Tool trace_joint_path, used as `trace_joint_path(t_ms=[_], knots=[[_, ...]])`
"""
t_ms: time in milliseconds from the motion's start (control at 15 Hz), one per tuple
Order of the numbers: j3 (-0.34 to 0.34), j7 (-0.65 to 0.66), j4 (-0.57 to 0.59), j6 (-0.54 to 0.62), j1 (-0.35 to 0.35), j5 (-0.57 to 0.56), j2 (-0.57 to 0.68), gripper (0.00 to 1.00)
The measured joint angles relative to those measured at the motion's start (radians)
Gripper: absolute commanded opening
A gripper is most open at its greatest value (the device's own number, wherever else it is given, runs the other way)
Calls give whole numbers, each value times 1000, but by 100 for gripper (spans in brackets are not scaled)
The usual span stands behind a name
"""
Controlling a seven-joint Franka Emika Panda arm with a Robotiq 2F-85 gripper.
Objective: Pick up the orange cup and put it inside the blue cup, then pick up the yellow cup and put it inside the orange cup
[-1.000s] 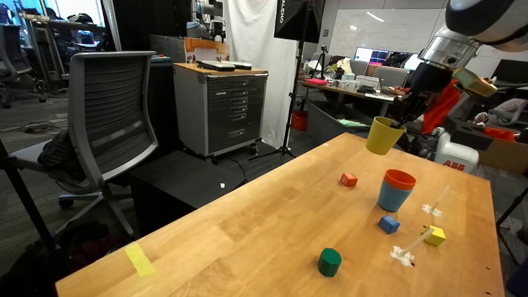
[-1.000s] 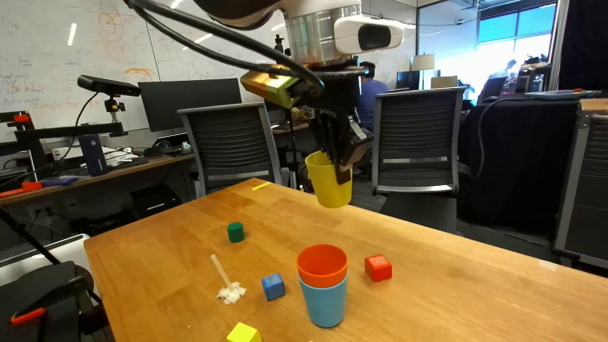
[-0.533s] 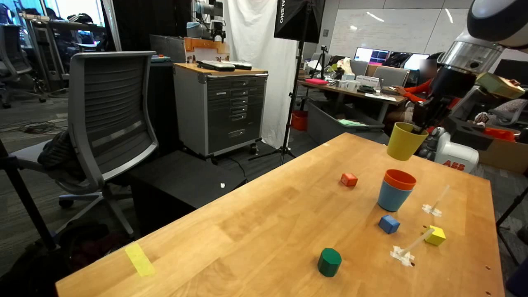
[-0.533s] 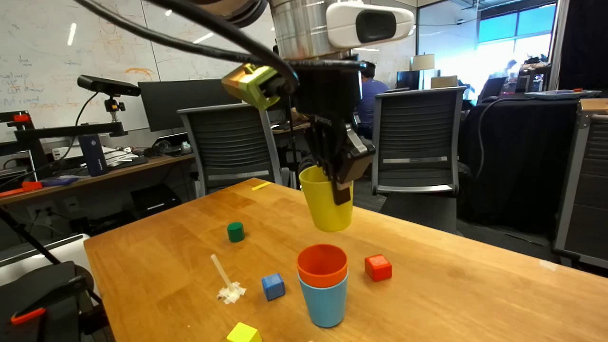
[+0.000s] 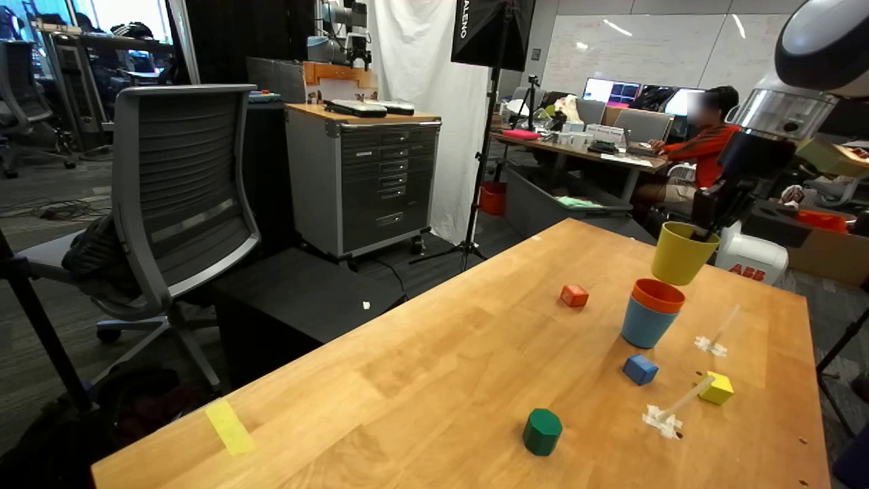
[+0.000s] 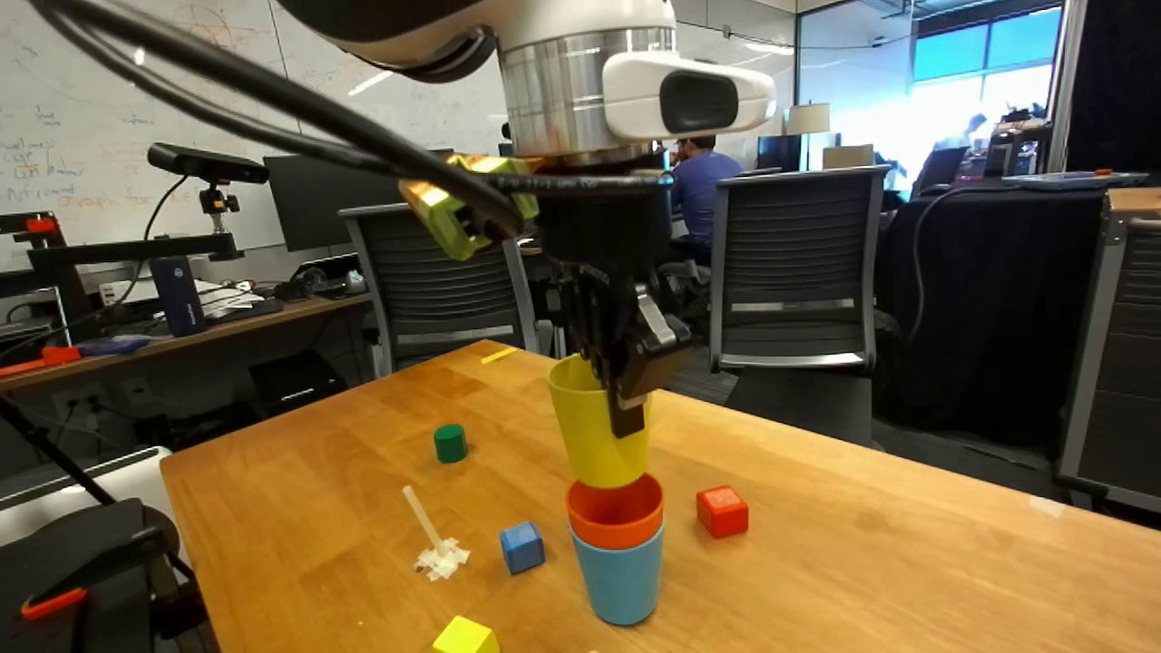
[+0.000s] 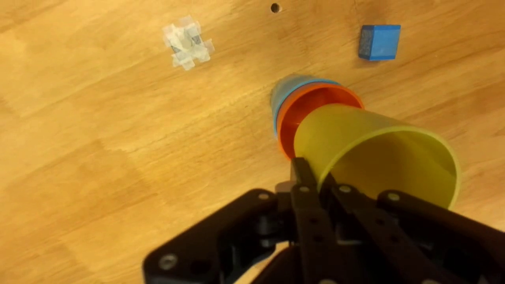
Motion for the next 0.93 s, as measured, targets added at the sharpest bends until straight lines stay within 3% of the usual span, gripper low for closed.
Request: trace_joint_path(t_ms=[933], knots=[[-5,-14,-3,-24,-24,-1,43,5]])
